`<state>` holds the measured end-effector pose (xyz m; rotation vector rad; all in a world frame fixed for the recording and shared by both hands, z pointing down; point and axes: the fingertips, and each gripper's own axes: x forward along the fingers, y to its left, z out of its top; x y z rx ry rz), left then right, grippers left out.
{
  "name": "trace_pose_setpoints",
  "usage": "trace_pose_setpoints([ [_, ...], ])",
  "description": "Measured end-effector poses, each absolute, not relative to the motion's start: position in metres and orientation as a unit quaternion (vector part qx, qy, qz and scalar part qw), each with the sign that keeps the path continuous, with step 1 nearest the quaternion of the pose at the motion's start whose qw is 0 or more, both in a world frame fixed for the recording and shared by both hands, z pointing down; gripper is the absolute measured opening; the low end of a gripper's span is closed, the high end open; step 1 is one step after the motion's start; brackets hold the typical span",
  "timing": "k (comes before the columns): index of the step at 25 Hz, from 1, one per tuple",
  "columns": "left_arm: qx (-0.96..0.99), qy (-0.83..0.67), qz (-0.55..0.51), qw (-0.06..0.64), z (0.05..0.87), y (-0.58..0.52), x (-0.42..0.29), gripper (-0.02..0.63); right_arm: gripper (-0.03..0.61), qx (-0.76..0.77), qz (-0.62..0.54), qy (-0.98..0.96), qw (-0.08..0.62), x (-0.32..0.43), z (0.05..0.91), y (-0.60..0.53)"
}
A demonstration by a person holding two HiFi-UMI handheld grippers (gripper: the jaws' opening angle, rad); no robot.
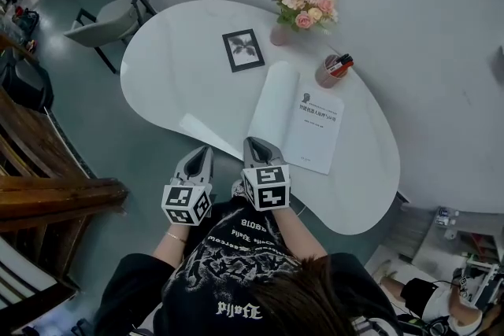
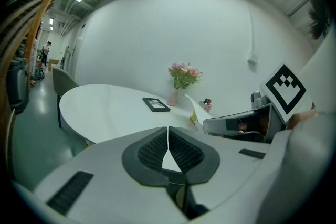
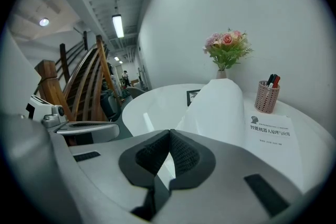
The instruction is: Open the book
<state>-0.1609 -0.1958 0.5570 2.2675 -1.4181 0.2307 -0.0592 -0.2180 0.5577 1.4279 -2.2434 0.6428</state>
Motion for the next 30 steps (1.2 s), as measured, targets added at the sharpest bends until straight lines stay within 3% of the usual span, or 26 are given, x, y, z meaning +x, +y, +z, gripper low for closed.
trace_pose_setpoints([
  [30,0.808,-0.535,0.093,0.230,0.562,-0.197,-0.188,0.025,0.028,0.463,0.275,-0.808,0.237,-0.114,0.605,-0.235],
])
